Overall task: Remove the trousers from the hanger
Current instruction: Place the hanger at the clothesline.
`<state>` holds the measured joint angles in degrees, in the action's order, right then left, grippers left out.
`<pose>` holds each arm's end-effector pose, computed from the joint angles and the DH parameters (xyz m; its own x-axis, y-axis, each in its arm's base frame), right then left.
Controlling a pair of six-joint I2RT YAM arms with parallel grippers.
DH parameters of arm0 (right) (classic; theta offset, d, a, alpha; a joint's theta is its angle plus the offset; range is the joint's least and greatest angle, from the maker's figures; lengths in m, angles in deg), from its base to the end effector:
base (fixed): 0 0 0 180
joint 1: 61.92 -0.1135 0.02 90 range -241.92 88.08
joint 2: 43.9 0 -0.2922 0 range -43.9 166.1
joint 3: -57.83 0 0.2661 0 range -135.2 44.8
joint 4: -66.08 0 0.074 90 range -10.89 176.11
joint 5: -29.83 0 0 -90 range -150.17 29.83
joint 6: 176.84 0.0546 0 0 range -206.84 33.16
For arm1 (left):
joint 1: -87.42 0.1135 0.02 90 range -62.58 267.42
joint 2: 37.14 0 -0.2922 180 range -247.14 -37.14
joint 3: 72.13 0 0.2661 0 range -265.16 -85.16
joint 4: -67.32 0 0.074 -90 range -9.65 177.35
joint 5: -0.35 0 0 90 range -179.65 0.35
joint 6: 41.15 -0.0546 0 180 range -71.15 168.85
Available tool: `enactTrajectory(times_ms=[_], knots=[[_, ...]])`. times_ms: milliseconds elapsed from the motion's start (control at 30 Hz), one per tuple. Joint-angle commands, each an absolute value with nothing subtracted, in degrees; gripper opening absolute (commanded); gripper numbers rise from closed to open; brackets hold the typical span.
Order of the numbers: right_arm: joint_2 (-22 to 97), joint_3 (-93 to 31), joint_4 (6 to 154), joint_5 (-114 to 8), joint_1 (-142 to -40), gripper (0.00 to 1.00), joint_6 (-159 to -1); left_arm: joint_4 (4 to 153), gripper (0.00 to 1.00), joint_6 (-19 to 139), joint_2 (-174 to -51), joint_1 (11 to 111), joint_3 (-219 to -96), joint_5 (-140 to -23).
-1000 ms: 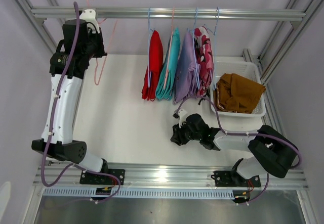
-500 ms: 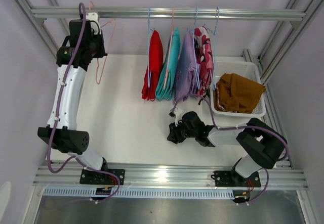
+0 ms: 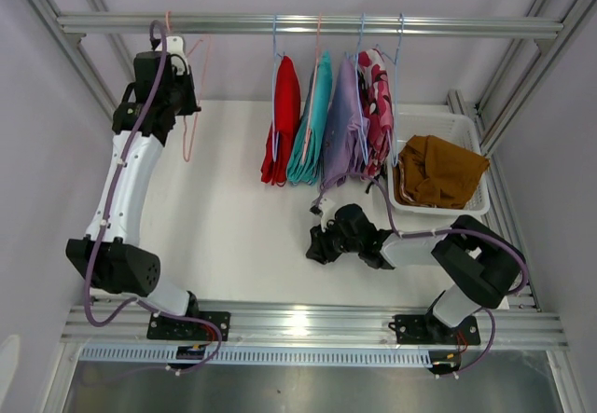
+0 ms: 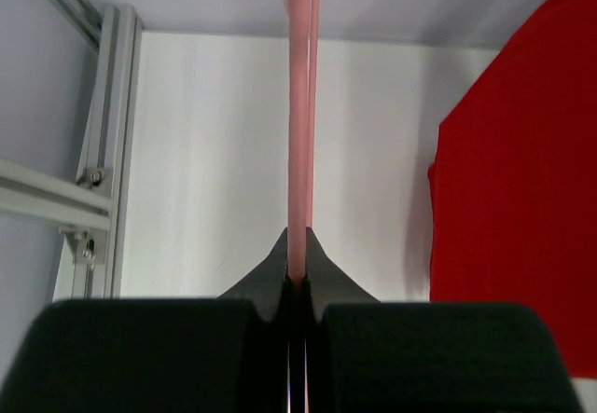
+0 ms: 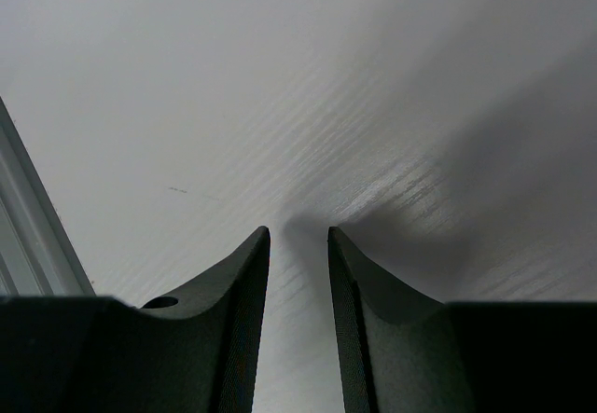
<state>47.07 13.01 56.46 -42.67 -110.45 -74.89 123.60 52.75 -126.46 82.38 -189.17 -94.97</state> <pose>0.1934 0.2436 0.1387 -0.5667 -0.3431 -0.7491 -0.7741 0.5331 0.3415 0.3639 -0.0270 0.4681 -0.4756 -0.0260 -0.8793 -0.0261 0.9995 -0.0155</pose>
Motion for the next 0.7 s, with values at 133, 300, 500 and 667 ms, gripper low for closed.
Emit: enactTrajectory(times_ms=[133, 300, 500, 667], knots=[[48.82, 11.67, 55.56, -41.89, -110.35, 0.36, -75.5, 118.23, 0.09, 52.63, -119.23, 82.85, -176.49, -93.7], [49.35, 11.4, 55.47, -41.53, -110.35, 0.37, -75.41, 118.41, 0.5, 54.21, -117.83, 82.5, -174.04, -93.34], [50.75, 10.87, 55.56, -41.01, -110.26, 0.39, -75.33, 117.18, 0.71, 55.27, -113.7, 82.41, -169.81, -93.87], [51.28, 10.79, 55.29, -39.35, -109.91, 0.38, -74.98, 119.28, 0.83, 56.15, -107.46, 81.27, -167.34, -94.57]])
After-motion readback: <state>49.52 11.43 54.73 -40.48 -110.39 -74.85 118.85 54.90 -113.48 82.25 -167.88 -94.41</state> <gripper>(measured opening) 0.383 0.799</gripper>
